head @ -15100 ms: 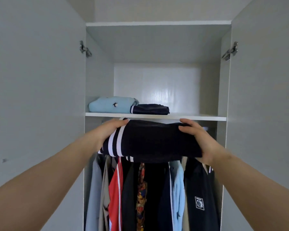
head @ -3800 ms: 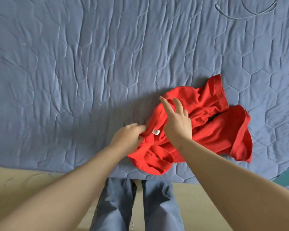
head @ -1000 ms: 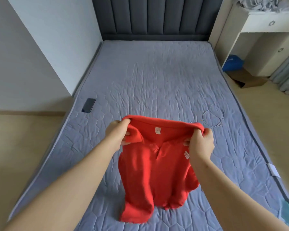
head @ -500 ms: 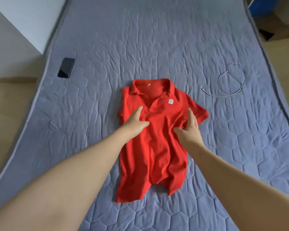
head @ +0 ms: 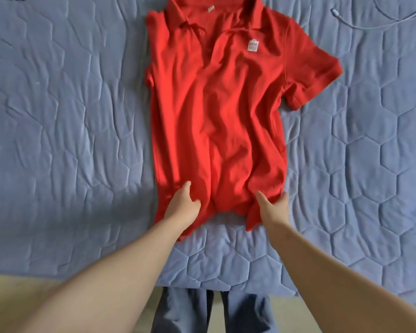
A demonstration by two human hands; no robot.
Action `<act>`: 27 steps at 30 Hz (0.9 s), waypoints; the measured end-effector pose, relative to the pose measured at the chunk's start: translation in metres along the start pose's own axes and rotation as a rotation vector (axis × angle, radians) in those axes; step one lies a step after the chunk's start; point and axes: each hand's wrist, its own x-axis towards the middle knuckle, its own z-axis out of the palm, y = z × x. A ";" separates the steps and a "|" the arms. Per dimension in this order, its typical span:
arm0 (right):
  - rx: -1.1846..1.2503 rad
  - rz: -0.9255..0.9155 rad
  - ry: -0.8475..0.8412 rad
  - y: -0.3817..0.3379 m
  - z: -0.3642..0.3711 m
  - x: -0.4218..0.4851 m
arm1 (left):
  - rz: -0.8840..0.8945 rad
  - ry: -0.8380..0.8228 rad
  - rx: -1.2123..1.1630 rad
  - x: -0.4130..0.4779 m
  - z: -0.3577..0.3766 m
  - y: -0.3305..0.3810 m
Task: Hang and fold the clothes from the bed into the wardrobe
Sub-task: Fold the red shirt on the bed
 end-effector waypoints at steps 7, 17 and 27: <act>0.233 0.101 0.009 0.026 -0.004 0.004 | 0.183 0.122 -0.084 -0.024 0.041 -0.026; 0.393 0.221 0.211 0.049 -0.085 -0.003 | 0.009 0.173 0.189 -0.045 0.053 -0.016; 0.819 0.552 -0.124 0.056 -0.072 -0.004 | -0.903 0.098 -1.522 -0.047 0.086 0.018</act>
